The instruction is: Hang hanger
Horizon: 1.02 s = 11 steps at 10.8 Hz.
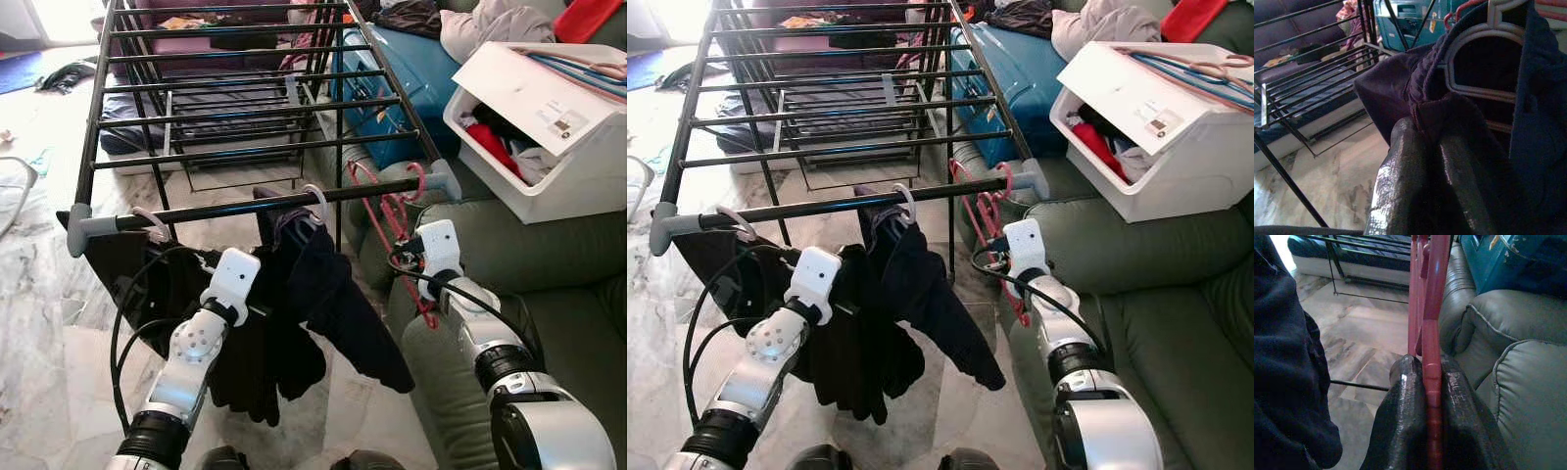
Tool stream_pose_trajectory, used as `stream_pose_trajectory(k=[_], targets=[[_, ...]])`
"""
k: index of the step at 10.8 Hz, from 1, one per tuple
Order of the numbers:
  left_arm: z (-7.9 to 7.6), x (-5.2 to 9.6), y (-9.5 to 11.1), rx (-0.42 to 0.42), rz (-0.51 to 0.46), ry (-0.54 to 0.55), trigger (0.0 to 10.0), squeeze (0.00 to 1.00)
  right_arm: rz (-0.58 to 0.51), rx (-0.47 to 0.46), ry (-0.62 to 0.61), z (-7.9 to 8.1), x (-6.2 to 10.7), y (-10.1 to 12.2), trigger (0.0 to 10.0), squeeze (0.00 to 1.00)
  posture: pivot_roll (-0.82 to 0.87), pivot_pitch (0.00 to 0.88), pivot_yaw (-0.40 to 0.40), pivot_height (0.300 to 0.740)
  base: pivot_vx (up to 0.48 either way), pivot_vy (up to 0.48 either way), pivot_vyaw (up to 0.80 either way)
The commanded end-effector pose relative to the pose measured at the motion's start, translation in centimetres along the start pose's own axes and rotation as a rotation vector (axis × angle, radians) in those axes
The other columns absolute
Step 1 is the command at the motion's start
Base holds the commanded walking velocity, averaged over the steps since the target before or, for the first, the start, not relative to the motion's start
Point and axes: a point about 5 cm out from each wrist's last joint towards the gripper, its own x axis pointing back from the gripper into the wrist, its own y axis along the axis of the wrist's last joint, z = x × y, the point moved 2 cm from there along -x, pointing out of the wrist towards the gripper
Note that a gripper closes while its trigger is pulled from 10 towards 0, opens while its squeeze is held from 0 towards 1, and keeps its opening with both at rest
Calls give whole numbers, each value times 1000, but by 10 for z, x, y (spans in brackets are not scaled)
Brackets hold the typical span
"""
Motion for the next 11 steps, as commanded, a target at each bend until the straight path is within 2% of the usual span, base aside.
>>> stream_pose_trajectory(k=[1,2,3,4,5,7,8,9,11], targets=[[1,-2,7,-17,-32,16,10000,0,-61,19,-9,0,0,10,9961,0,-73,0,-50,740,0,0,0],[3,-2,8,-28,-36,51,10000,0,-216,5,-99,3,30,5,10000,0,-79,0,-49,740,0,0,0],[3,-2,9,-46,-40,45,10000,0,-231,2,-127,6,43,-2,10000,0,-79,0,-49,740,0,0,0],[5,-3,10,-48,-43,50,10000,0,-264,39,-162,7,56,-7,10000,0,-77,0,-50,740,0,0,0],[6,-3,9,-47,-42,54,10000,0,-281,48,-170,8,63,-7,10000,0,-77,0,-50,740,0,0,0],[5,-3,8,-54,-41,47,10000,0,-216,40,-169,17,76,-23,10000,0,-79,0,-47,740,0,0,0],[3,-3,9,-54,-41,47,10000,0,-138,-8,-182,17,77,-36,10000,0,-79,0,-47,740,0,0,0],[2,-3,8,-55,-40,44,10000,0,-102,-18,-171,19,78,-42,10000,0,-79,0,-47,740,0,0,0],[3,-3,8,-56,-38,42,10000,0,-83,-28,-170,19,79,-46,10000,0,-78,0,-40,740,0,0,0]])
